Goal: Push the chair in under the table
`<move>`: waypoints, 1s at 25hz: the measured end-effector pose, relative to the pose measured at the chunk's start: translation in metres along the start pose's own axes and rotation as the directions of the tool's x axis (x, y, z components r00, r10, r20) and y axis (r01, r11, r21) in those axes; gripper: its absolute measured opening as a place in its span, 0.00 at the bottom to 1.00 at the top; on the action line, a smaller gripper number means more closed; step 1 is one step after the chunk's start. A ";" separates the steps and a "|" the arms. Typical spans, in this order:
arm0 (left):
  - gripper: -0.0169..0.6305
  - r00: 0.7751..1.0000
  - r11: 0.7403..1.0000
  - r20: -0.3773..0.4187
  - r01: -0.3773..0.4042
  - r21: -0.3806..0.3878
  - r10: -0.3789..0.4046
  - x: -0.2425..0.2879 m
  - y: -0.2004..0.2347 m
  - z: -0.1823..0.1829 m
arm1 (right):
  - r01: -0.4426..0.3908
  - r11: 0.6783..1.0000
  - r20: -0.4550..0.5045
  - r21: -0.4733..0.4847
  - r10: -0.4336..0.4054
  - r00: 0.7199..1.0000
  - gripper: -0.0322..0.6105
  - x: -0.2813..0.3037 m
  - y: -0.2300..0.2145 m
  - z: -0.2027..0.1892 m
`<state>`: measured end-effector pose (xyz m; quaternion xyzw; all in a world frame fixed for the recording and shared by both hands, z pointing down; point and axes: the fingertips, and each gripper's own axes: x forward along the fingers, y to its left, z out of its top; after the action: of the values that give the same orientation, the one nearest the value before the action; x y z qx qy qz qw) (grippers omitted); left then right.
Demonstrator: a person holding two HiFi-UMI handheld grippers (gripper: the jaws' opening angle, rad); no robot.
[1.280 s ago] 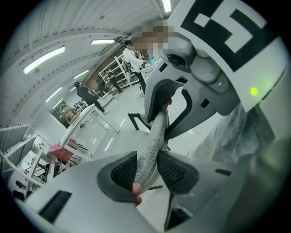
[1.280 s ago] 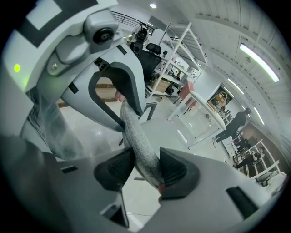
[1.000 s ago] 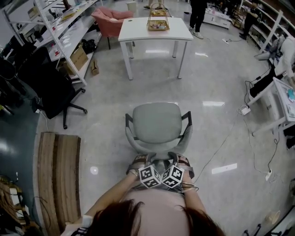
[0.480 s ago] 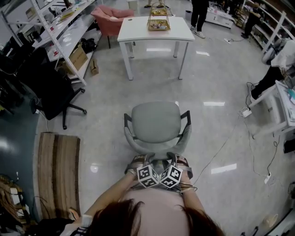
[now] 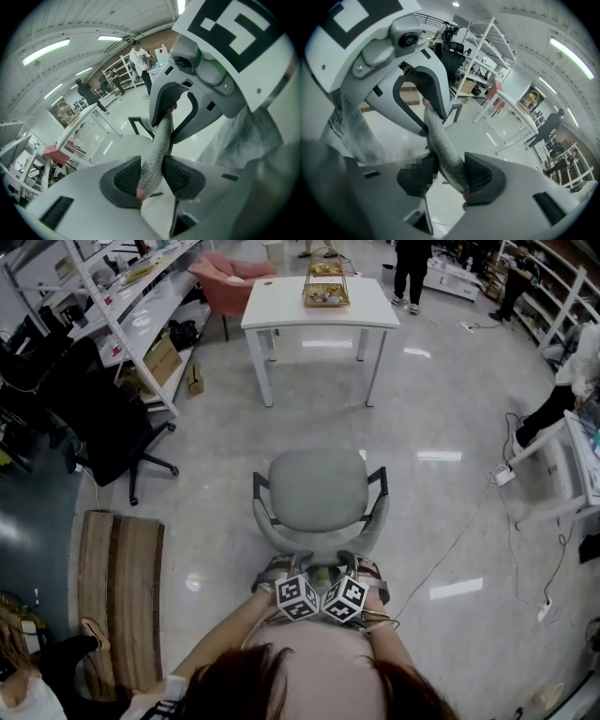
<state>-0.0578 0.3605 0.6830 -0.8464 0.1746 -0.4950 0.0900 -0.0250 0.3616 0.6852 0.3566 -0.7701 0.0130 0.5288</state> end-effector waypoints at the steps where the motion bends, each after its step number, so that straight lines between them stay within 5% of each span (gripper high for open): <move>1: 0.25 1.000 1.000 0.000 0.000 0.000 0.000 0.000 0.003 0.000 | -0.001 1.000 0.000 0.001 0.001 1.000 0.33 0.001 -0.001 0.002; 25: 0.26 1.000 1.000 -0.002 -0.004 -0.017 0.004 0.034 0.060 0.017 | -0.042 0.999 0.027 -0.004 0.042 0.999 0.33 0.033 -0.061 0.015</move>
<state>-0.0405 0.2915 0.6821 -0.8463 0.1807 -0.4941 0.0835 -0.0087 0.2926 0.6837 0.3395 -0.7844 0.0181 0.5187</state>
